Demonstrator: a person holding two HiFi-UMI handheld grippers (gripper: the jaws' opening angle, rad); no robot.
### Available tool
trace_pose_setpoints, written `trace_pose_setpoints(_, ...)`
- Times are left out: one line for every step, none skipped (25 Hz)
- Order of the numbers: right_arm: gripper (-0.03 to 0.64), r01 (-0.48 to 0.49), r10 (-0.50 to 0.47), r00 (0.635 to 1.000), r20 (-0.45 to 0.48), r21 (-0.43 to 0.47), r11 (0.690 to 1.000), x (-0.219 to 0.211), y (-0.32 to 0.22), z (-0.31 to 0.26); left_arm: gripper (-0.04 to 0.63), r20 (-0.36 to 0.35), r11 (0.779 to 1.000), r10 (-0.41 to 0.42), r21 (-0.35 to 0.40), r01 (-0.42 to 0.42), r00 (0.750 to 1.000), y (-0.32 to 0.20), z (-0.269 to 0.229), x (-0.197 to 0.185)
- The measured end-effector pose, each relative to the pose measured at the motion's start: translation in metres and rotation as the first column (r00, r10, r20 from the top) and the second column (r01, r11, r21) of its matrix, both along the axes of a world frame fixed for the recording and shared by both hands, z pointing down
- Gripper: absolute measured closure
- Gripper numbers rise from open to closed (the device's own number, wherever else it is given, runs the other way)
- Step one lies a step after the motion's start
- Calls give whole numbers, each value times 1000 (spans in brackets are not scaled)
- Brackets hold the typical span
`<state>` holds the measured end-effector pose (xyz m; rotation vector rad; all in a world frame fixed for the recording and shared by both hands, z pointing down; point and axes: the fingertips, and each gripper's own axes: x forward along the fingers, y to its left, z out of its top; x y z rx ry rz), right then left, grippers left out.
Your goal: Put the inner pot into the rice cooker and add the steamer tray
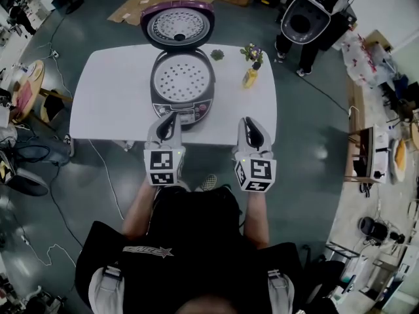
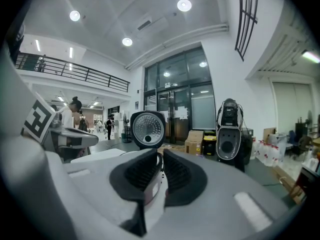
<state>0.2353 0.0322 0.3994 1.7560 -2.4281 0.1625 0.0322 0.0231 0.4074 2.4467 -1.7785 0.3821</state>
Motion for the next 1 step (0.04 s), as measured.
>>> trace_pose_setpoints(574,0,0,1000,-2,0,1000,0,0,0,584,0,1000,1,0,-1,1000,0,0,0)
